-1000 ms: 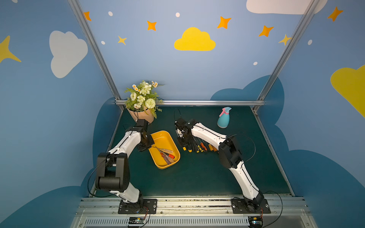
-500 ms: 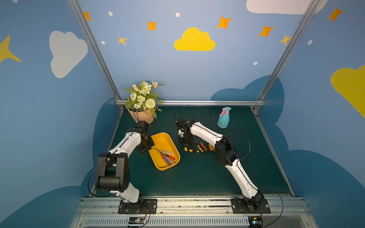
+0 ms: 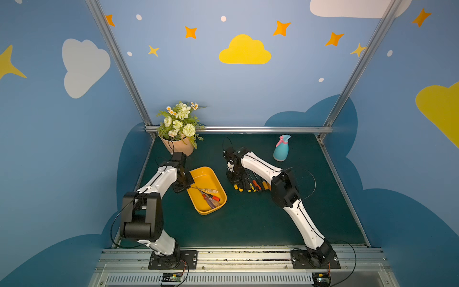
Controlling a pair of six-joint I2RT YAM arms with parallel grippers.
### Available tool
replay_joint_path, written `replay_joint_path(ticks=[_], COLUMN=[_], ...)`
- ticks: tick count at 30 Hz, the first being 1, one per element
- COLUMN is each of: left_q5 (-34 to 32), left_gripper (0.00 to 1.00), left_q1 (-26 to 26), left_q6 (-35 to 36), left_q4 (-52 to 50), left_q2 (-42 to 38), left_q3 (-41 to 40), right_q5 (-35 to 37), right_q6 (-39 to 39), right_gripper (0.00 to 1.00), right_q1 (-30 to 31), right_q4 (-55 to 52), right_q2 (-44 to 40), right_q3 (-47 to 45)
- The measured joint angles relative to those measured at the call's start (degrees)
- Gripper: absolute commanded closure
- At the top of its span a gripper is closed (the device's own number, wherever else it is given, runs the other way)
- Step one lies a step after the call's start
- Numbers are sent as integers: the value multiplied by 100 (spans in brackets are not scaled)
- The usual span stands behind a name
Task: Take out the screwdriver from the storage box
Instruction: Place the screwdriver at the center of the board.
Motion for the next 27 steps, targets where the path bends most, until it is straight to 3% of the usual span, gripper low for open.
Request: replay_joint_path(ticks=[5,16,27], left_q5=[4,13,-140], left_gripper=[97,98,98], left_q1=[0,0,-7], left_q6=[0,4,116], left_q4=[2,22,-13], left_q2=[0,-4,-107], left_q3=[-2,-66,-57], right_q5=[-66,105,599], right_q6=[33,111,-367], right_gripper=[66,65,64], right_q1=[4,24,142], right_q4=[-52,-17,1161], right_q2=[17,-2,-1888], right_q3=[42,55,-1668])
